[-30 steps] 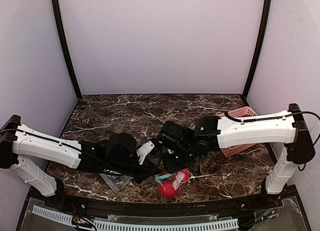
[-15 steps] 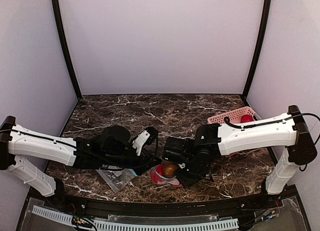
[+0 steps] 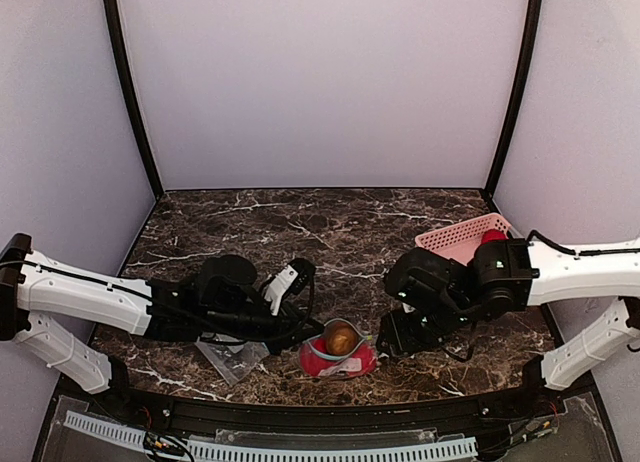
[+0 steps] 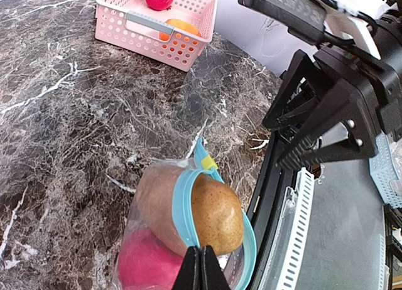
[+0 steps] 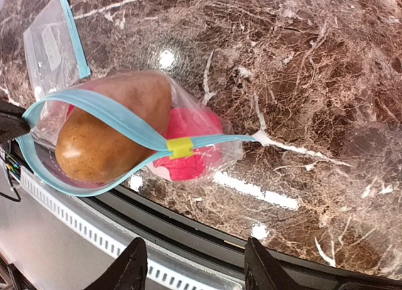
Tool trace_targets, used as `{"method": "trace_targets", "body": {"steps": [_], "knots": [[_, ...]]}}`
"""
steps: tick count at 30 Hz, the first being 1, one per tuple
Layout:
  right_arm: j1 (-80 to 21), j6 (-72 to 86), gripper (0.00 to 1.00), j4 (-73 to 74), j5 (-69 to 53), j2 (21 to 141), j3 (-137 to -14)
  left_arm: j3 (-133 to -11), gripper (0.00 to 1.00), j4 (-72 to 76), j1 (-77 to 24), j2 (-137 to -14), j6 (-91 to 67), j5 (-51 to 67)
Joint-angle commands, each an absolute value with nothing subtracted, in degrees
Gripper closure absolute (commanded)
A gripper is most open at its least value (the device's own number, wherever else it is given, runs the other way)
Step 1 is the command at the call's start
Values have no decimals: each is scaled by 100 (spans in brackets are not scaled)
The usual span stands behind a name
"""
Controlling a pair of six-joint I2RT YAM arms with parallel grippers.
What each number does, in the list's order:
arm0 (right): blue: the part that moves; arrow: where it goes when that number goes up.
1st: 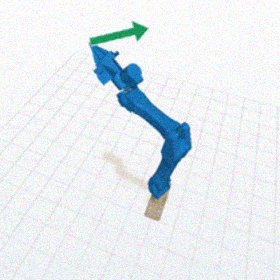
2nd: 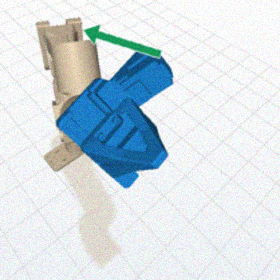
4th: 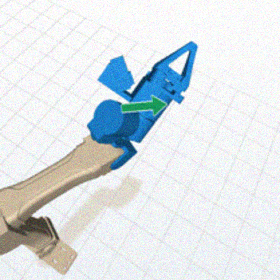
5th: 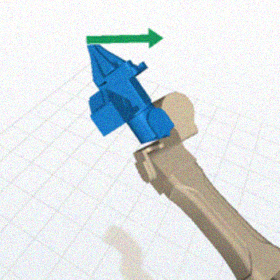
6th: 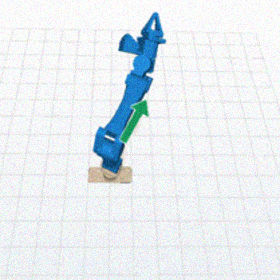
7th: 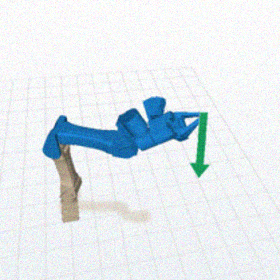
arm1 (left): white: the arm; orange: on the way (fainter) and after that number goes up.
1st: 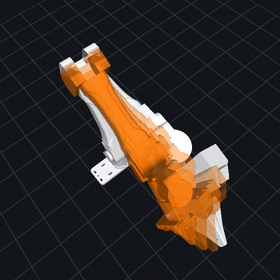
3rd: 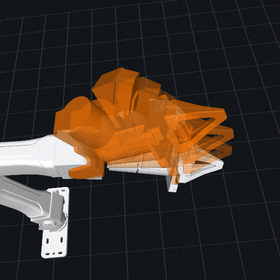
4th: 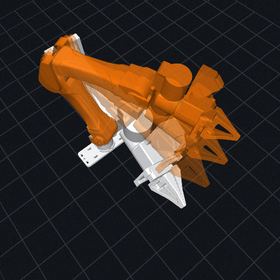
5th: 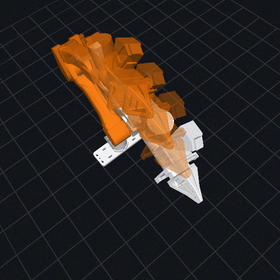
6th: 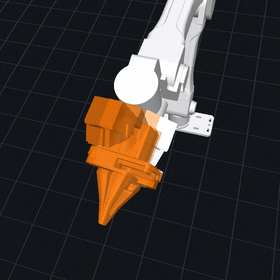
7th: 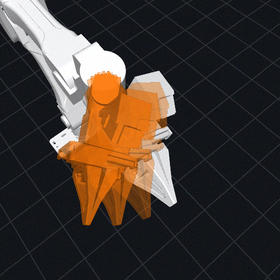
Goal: Place the food in the zip-top bag and seal the zipper
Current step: Adjust the fake vegetable in the zipper food storage bag, then pass from the left arm to the right
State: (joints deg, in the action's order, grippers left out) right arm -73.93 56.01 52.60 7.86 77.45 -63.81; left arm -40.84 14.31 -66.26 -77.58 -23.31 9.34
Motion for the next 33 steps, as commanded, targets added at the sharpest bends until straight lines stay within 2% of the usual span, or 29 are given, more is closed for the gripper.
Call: {"method": "trace_targets", "body": {"steps": [1,7,13,17,33], "knots": [[-7287,6366,49,3902,1006,7327,-5752,-3947,99,1495,-6618,-7565,-2409,966],[-7283,6649,51,2927,873,7469,-5526,-3946,99,1474,-6618,-7547,-2426,963],[-7299,6870,54,2702,727,7793,-5415,-3930,99,1442,-6618,-7492,-2439,937],[-7325,6978,62,2724,746,8023,-5421,-3912,99,1451,-6623,-7474,-2451,932],[-7374,6987,71,2336,863,8539,-5509,-3691,99,1716,-6618,-7347,-2484,1184]]}}
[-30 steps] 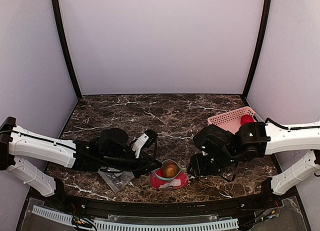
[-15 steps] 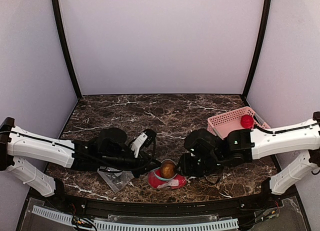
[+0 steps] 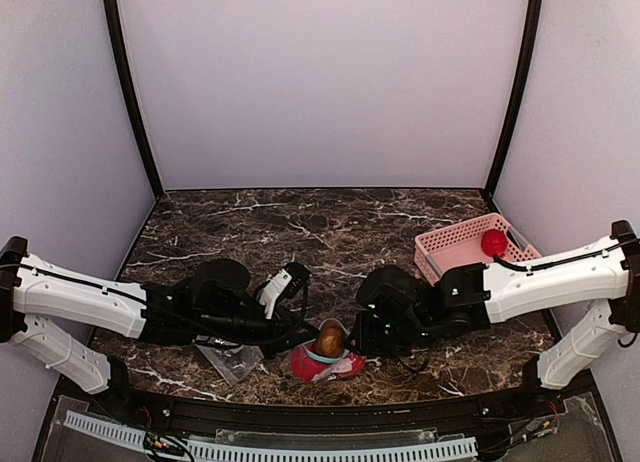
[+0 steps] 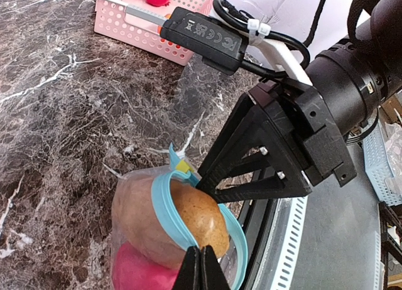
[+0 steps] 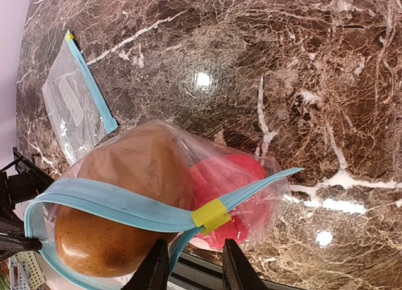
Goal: Place the food in the zip-top bag and seal the zipper
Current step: Pass from the left arm to the right
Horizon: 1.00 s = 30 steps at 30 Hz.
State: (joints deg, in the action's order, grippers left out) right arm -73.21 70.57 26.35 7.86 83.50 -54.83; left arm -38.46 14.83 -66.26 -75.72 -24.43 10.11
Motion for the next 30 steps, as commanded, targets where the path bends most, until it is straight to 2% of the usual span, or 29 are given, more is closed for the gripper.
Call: {"method": "trace_targets", "body": {"steps": [1,8,13,16,22,23,24,25,27,30], "knots": [[-7374,6965,72,2304,855,8581,-5539,-3678,99,1721,-6618,-7334,-2490,1194],[-7369,6917,81,2023,820,8836,-5685,-3507,99,1802,-6618,-7224,-2582,1311],[-7369,6882,100,1803,898,8831,-5730,-3394,99,1822,-6619,-7092,-2645,1324],[-7382,6761,100,1862,1013,8692,-5835,-3365,99,1586,-6618,-6943,-2738,1098],[-7376,6466,100,2021,1061,8367,-5892,-3368,80,925,-6618,-6450,-3267,513],[-7376,6410,100,2026,1018,8374,-5901,-3351,72,898,-6618,-6367,-3388,467],[-7379,6366,100,2041,964,8391,-5907,-3341,68,884,-6618,-6335,-3447,453],[-7382,6345,100,2046,904,8434,-5913,-3323,58,886,-6618,-6297,-3534,447],[-7380,6336,100,2048,801,8515,-5900,-3349,45,874,-6618,-6317,-3620,462],[-7386,6315,100,2018,688,8596,-5902,-3494,27,754,-6618,-6576,-3659,567]]}}
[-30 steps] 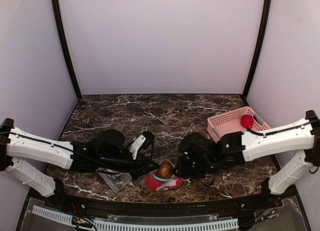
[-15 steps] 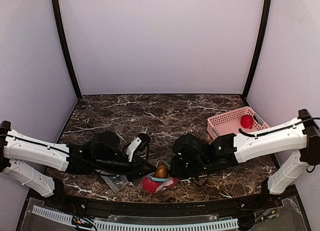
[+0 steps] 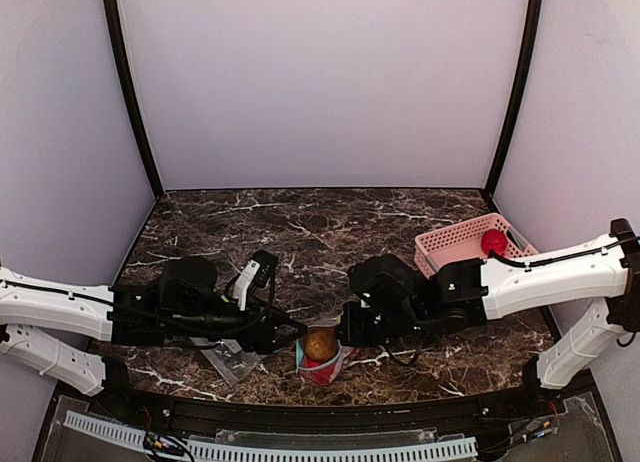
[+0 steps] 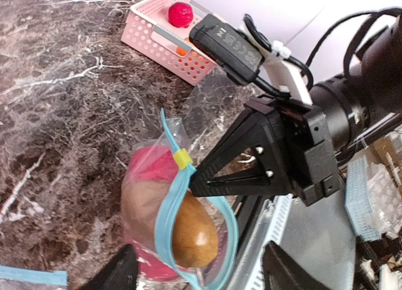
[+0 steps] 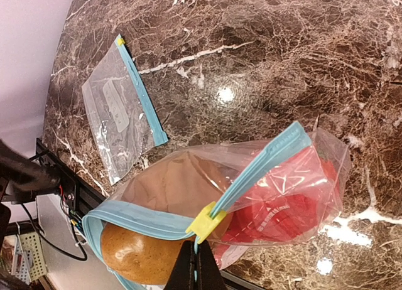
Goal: Place the food in the zip-top bag and seal the zipper
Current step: Pass from the left arm to the right, then adjust the fake vegetable in the zipper food storage bag.
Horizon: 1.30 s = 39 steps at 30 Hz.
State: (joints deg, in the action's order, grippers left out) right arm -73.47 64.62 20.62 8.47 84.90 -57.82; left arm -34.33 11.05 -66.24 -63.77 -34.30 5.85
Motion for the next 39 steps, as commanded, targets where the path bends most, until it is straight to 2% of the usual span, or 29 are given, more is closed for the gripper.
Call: {"method": "trace_targets", "body": {"steps": [1,4,8,12,16,18,28,37,39], "knots": [[-7395,6307,100,1995,677,8610,-5912,-3536,24,663,-6618,-6654,-3683,616],[-7400,6264,100,1985,704,8589,-5929,-3741,17,433,-6618,-7010,-3710,637],[-7396,6211,100,1981,699,8586,-5933,-3798,13,582,-6618,-7277,-3808,742],[-7413,6180,100,1972,634,8643,-5963,-3885,13,708,-6618,-7494,-3840,814],[-7433,6141,100,1907,616,8673,-5979,-3959,18,685,-6618,-7776,-3923,896],[-7450,6112,100,1854,608,8666,-5982,-3978,23,663,-6625,-7910,-3985,949],[-7484,6060,100,1625,546,8678,-5945,-4140,61,472,-6619,-8321,-4151,953],[-7513,6013,100,1476,581,8627,-5915,-4332,86,322,-6618,-8508,-4060,973],[-7514,5996,100,1445,604,8606,-5898,-4347,96,328,-6618,-8532,-4067,994]]}}
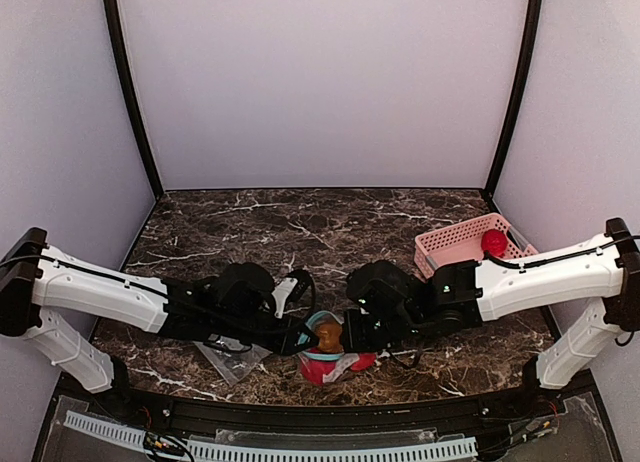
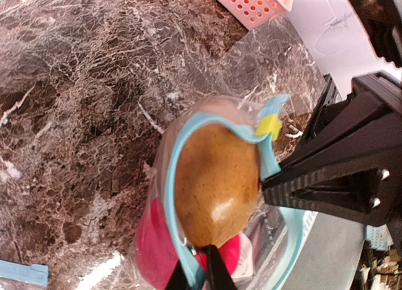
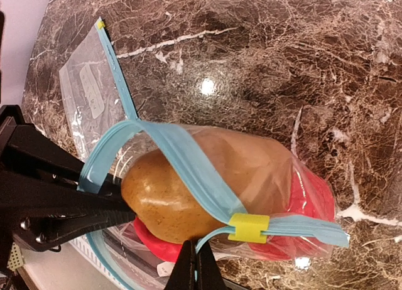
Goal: Place the food in the zip-top bag and seal the zipper
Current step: Adjust the fake vegetable in the zipper food storage bag, then pass from the right arm to the left
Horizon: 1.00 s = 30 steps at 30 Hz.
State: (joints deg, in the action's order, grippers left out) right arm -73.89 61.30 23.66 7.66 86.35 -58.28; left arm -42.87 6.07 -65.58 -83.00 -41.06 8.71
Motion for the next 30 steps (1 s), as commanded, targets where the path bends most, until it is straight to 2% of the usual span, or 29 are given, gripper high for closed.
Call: {"method": "trace_targets", "body": {"steps": [1,13,15,16,17,18,21,26,30], "knots": [[-7507,5983,100,1437,612,8598,-5906,-4354,99,335,-6618,-8551,-4073,1007],[-7533,5927,100,1382,716,8563,-5886,-4343,99,466,-6635,-8300,-3900,906],[-7540,5932,100,1425,738,8582,-5896,-4338,91,467,-6636,-8190,-3838,857],[-7539,5945,100,1457,741,8586,-5890,-4330,80,440,-6636,-8105,-3826,837],[-7536,5964,100,1478,748,8580,-5893,-4314,76,444,-6636,-8060,-3824,794],[-7534,5978,100,1491,765,8579,-5889,-4258,66,489,-6636,-7952,-3824,766],[-7545,5994,100,1494,785,8541,-5860,-4071,55,738,-6629,-7757,-3885,676],[-7549,6003,100,1494,813,8478,-5836,-3959,62,664,-6627,-7751,-3978,715],[-7545,6003,100,1475,787,8490,-5818,-3885,74,756,-6626,-7869,-4080,813]]}}
